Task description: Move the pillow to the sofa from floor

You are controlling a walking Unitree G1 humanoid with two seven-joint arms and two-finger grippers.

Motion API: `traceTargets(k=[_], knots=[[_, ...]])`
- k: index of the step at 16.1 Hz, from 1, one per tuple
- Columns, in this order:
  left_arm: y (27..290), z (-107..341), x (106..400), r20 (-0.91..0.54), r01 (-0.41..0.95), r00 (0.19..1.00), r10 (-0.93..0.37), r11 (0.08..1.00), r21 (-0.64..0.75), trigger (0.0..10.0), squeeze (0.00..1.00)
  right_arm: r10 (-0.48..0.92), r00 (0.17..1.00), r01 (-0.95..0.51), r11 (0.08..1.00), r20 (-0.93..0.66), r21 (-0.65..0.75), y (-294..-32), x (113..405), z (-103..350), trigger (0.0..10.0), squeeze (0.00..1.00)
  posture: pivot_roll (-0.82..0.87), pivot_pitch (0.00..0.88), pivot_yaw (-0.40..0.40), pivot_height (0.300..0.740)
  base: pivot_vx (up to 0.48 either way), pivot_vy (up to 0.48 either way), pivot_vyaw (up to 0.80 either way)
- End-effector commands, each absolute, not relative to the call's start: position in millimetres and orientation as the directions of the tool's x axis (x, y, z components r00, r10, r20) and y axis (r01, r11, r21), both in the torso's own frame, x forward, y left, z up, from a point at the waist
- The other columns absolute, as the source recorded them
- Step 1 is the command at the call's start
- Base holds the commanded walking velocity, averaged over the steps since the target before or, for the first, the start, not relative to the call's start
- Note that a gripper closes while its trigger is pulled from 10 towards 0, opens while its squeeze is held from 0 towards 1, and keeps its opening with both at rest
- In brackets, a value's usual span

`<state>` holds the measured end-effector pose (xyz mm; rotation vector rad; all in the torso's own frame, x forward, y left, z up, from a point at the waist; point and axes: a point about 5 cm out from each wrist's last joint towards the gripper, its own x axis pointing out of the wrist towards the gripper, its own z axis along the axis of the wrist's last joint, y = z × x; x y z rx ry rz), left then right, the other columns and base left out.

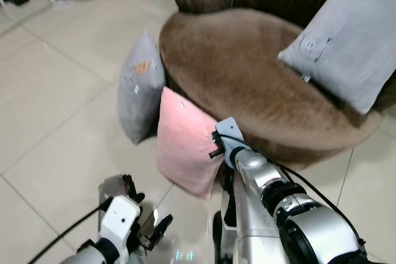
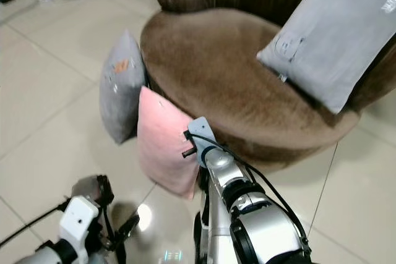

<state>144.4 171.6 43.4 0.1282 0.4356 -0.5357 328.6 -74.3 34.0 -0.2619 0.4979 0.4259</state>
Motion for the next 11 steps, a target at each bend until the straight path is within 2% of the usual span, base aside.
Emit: traceTargets(k=[1,3,4,6,7,9,11], knots=[[171.6,36.9,145.3,-0.431,0.514,0.779,-0.456,0.858,0.020,10.0,0.40,0.371,0.796,-0.479,0.869,-0.478,-0.122,-71.7,327.8,35.7,0.0,0.00,0.06,0.000,-0.075,0.474,0.000,0.000,0.00],[172.2,36.4,155.2,-0.393,0.471,0.818,-0.420,0.881,0.038,10.0,0.40,0.435,0.804,-0.503,0.861,-0.406,-0.072,-71.0,326.1,39.6,0.0,0.00,0.06,0.000,-0.067,0.474,0.000,0.000,0.00],[173.1,37.3,163.4,-0.359,0.430,0.852,-0.381,0.901,0.065,10.0,0.40,0.470,0.823,-0.500,0.866,-0.319,-0.014,-77.5,323.6,44.7,0.0,0.00,0.06,0.000,-0.061,0.474,0.000,0.000,0.00],[175.1,36.5,167.8,-0.349,0.408,0.867,-0.354,0.909,0.091,10.0,0.39,0.465,0.846,-0.469,0.882,-0.262,0.049,-86.0,323.6,50.7,0.0,0.00,0.05,0.000,-0.058,0.474,0.000,0.000,0.00],[179.4,37.1,174.2,-0.339,0.382,0.884,-0.321,0.915,0.132,10.0,0.38,0.410,0.901,-0.394,0.910,-0.144,0.128,-111.4,323.3,70.8,0.0,0.00,0.05,0.000,-0.050,0.474,0.000,0.000,0.00],[197.9,65.3,194.2,-0.271,0.346,0.917,-0.293,0.922,0.175,10.0,0.34,0.326,0.945,-0.323,0.929,0.011,0.182,-143.7,323.0,109.7,0.0,0.00,0.04,0.000,-0.040,0.474,0.000,0.000,0.00],[200.0,101.0,218.8,-0.132,0.292,0.954,-0.269,0.931,0.218,10.0,0.33,0.264,0.935,-0.309,0.935,0.237,0.174,-171.1,326.9,181.9,0.0,0.00,0.02,0.000,-0.030,0.474,0.000,0.000,0.00]])
